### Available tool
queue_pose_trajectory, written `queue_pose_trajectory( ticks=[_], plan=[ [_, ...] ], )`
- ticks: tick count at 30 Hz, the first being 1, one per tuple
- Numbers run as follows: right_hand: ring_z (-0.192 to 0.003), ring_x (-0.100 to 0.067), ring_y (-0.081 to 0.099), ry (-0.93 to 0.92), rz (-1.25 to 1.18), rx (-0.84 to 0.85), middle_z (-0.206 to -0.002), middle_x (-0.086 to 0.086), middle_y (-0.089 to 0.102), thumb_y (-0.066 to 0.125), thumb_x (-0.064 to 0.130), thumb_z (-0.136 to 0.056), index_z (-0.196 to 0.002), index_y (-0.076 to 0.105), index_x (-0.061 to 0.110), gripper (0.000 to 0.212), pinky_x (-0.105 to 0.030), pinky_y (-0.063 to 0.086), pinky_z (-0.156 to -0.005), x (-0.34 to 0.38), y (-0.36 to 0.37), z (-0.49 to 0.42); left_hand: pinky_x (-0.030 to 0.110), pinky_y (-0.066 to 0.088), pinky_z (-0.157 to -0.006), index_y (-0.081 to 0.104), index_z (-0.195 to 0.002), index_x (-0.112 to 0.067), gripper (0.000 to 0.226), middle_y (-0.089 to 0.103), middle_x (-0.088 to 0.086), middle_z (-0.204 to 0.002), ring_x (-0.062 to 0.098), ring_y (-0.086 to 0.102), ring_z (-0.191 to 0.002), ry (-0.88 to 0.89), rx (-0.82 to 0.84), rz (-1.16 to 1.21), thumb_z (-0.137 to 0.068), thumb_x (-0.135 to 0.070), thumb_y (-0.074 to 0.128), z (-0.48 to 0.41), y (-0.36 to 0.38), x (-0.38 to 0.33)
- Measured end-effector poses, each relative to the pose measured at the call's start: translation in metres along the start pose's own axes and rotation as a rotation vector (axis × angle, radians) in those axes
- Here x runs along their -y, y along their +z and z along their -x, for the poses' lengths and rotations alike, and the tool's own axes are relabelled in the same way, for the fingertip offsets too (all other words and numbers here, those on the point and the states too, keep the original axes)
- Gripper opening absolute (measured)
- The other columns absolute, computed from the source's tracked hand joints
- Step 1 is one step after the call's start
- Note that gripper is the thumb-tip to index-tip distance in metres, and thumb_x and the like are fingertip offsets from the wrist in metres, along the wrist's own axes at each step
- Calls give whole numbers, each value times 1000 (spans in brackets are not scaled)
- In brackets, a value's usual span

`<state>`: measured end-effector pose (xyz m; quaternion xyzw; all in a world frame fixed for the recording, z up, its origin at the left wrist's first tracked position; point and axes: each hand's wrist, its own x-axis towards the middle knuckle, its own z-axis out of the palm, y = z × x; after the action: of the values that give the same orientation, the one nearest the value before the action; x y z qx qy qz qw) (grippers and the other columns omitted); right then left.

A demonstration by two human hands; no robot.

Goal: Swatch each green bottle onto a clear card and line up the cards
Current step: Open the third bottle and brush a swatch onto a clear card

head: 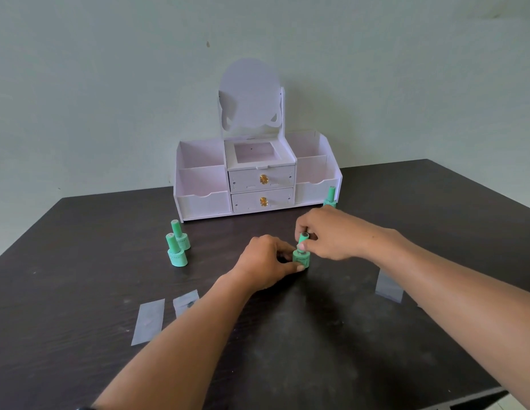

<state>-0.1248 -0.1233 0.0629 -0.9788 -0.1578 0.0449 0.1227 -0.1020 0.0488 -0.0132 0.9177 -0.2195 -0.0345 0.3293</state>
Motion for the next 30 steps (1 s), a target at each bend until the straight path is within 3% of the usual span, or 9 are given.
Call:
queue_pose_trajectory(
  ticks=[7,11,14,20,24,26,30],
  plan=[
    [-82,-10,61,-26,-62,-36,-90,11,58,61,15,-94,-104,70,25,17,-22,42,-63,3,-17,3,26,53,-85,77,-108,-30,31,73,-12,-94,7,65,-91,3,-17,15,-78,-35,82,2,1,0],
    [-72,-6,55,-25,-76,-61,-84,14,53,62,16,-94,-105,71,21,15,-20,38,-59,4,-25,5,10,46,-74,78,-106,-31,31,75,-11,-96,4,66,-88,-9,-55,62,-76,-32,85,4,2,1],
    [-77,-8,59,-21,-87,-82,-85,15,54,63,17,-94,-105,72,21,15,-21,41,-62,3,-27,6,3,40,-68,78,-106,-29,33,74,-11,-100,3,65,-89,-23,-77,78,-75,-32,86,6,2,1],
    [-68,-6,54,-8,-116,-129,-80,13,56,66,16,-93,-102,73,19,12,-20,38,-58,-1,-33,11,15,49,-85,75,-114,-30,42,74,-11,-108,1,65,-95,-33,-28,48,-73,-35,86,7,-1,-1],
    [-64,-7,52,29,-143,-183,-75,11,58,68,19,-90,-98,75,21,11,-22,39,-58,-6,-38,21,19,49,-92,68,-127,-23,63,73,-6,-113,4,66,-100,-81,-60,55,-70,-40,88,13,-8,0],
    [-63,-8,50,41,-162,-202,-72,8,58,69,19,-89,-93,75,24,9,-21,38,-57,-9,-42,29,17,47,-84,68,-125,-25,60,73,-8,-103,4,65,-92,-77,-130,42,-71,-42,87,17,-13,-2],
    [-61,-10,47,60,-182,-221,-70,6,56,70,20,-88,-88,73,28,8,-23,37,-56,-18,-47,48,6,39,-61,77,-101,-26,30,68,-12,-73,-1,59,-66,-1,-236,30,-76,-42,82,22,-16,-20]
  ],
)
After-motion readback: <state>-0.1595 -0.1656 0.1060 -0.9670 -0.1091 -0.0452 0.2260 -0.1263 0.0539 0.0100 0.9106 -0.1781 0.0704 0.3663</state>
